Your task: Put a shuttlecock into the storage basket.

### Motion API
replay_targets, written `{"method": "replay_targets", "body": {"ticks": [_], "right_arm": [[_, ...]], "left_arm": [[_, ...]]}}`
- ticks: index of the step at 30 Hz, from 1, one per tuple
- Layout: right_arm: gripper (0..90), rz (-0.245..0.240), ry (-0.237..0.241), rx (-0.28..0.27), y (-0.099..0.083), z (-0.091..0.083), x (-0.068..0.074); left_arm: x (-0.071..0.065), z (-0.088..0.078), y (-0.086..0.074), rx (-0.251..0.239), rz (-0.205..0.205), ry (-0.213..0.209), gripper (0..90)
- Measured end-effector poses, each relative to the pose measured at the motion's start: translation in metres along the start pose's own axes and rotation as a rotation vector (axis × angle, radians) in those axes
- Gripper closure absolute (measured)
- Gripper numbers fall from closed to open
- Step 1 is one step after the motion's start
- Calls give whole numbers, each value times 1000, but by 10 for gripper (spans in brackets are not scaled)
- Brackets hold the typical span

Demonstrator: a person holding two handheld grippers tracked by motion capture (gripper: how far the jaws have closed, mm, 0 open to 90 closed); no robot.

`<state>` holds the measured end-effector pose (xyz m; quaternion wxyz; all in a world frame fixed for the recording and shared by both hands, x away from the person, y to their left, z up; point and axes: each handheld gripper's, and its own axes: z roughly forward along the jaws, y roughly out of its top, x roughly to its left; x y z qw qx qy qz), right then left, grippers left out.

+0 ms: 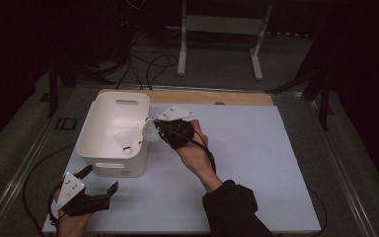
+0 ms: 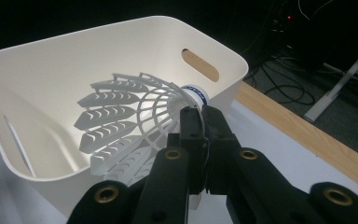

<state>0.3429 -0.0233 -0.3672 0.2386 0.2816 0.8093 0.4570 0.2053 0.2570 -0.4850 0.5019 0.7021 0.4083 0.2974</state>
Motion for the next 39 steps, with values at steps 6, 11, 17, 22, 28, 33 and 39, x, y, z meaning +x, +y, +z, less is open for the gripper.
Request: {"method": "replay_targets", "body": {"ticks": [6, 11, 17, 22, 28, 33, 39], "right_arm": [[881, 3, 3, 1, 1, 0, 2], [881, -1, 5, -3, 2, 1, 3], [881, 0, 10, -5, 3, 1, 5], [880, -1, 13, -10, 4, 2, 6], [880, -5, 19, -9, 5, 3, 7], [880, 0, 20, -9, 6, 3, 8], [880, 3, 34, -14, 7, 4, 8]], "left_arm": [[0, 0, 0, 0, 0, 0, 8], [0, 0, 0, -1, -1, 0, 8], [0, 0, 0, -3, -2, 1, 8], [0, 0, 0, -3, -1, 1, 8], [0, 0, 0, -4, -1, 0, 8], [0, 0, 0, -2, 1, 0, 8], [0, 0, 0, -3, 0, 0, 8]]}}
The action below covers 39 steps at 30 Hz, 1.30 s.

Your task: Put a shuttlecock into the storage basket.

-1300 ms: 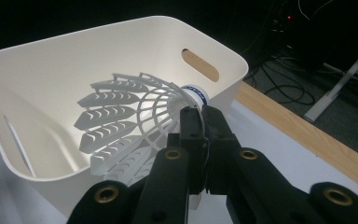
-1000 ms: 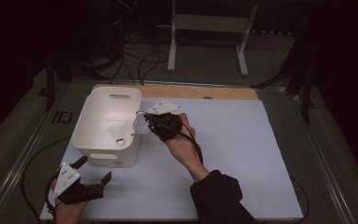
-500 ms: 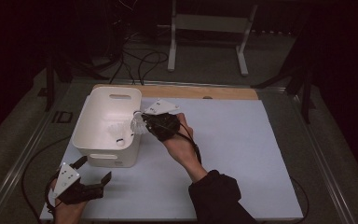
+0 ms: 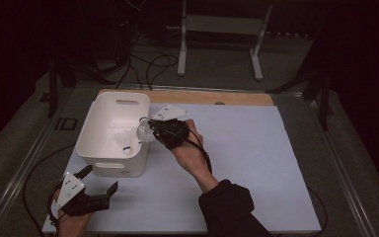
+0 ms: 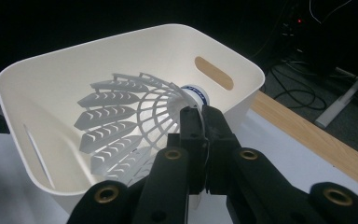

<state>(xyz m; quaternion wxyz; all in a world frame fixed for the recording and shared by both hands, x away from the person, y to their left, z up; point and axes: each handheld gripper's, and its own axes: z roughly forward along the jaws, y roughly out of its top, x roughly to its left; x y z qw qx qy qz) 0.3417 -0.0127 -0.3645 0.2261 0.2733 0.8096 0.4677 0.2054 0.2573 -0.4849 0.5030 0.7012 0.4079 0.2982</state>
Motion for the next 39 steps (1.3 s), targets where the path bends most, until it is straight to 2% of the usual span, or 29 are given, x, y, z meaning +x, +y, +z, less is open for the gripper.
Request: {"method": "replay_targets", "body": {"ticks": [9, 16, 39], "right_arm": [[880, 12, 7, -4, 2, 1, 4], [880, -7, 15, -1, 3, 3, 7], [880, -3, 33, -11, 7, 7, 13]], "left_arm": [[0, 0, 0, 0, -2, 0, 8], [0, 0, 0, 0, 0, 0, 8], [0, 0, 0, -2, -3, 0, 8]]}}
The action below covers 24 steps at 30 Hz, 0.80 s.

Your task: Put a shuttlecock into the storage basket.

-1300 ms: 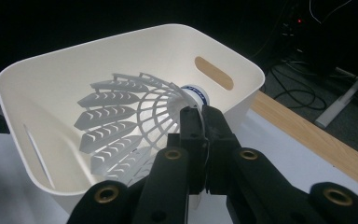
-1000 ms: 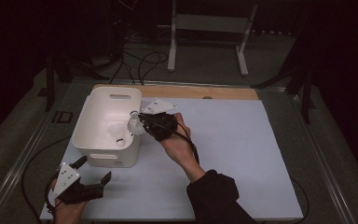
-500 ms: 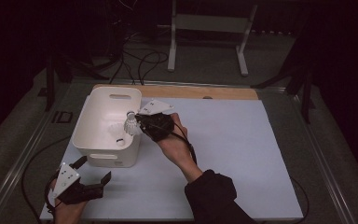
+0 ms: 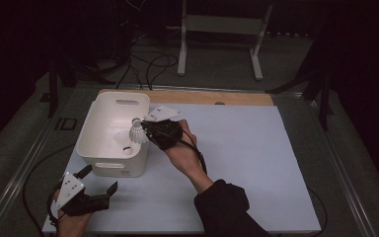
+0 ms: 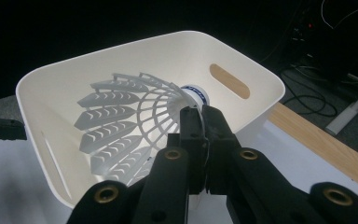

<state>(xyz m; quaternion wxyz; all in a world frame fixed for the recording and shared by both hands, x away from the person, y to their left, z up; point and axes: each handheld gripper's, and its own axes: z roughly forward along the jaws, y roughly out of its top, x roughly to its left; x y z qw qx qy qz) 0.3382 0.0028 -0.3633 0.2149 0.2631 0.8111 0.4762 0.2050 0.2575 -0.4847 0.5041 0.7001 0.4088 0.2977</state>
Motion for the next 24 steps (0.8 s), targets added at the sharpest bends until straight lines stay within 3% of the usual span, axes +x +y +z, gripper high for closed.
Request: {"method": "replay_targets", "body": {"ticks": [4, 24], "right_arm": [[880, 9, 21, -6, 0, 2, 0], [877, 2, 39, -5, 4, 6, 5]], "left_arm": [[0, 0, 0, -1, -1, 0, 8], [0, 0, 0, -1, -1, 0, 8]]}}
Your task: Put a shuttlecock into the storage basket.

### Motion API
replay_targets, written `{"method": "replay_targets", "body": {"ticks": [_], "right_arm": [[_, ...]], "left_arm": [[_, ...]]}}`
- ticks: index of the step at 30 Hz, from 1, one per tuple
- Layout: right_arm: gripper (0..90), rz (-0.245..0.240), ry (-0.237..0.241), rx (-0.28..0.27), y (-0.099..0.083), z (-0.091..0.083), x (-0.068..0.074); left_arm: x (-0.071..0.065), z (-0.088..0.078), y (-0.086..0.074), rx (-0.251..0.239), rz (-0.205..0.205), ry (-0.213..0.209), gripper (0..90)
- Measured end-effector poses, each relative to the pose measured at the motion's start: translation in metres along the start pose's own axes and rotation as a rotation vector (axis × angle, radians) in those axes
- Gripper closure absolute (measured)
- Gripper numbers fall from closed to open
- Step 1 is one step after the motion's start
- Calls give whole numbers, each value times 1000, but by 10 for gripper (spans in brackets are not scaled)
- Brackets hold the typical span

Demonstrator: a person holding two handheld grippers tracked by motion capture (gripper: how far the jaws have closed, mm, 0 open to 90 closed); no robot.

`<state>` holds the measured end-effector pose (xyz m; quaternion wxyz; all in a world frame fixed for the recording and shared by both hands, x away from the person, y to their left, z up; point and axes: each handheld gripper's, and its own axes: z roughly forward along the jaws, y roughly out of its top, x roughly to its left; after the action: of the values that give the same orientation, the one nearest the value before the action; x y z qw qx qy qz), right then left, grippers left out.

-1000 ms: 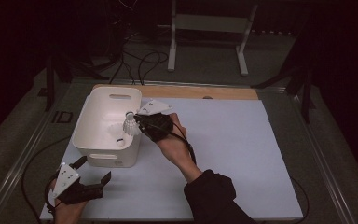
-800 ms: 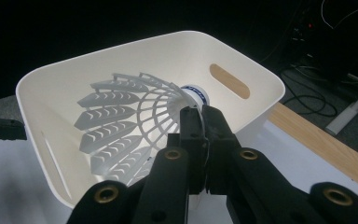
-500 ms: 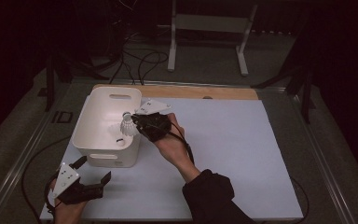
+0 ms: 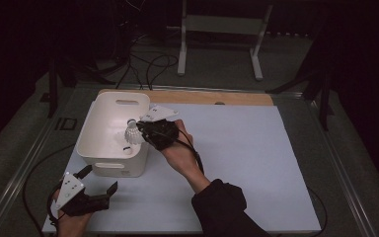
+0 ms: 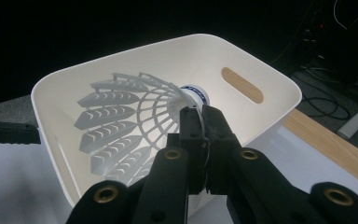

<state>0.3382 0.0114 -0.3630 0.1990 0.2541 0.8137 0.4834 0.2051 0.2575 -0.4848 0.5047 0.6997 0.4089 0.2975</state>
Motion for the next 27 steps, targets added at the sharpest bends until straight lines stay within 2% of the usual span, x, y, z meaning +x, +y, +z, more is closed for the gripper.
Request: {"method": "replay_targets", "body": {"ticks": [6, 25, 27], "right_arm": [[876, 14, 19, -3, 1, 2, 1], [872, -5, 49, 2, 2, 6, 9], [872, -5, 41, 9, 2, 6, 9]], "left_arm": [[0, 0, 0, 3, 2, 1, 8], [0, 0, 0, 1, 0, 2, 7], [0, 0, 0, 0, 0, 2, 8]]}}
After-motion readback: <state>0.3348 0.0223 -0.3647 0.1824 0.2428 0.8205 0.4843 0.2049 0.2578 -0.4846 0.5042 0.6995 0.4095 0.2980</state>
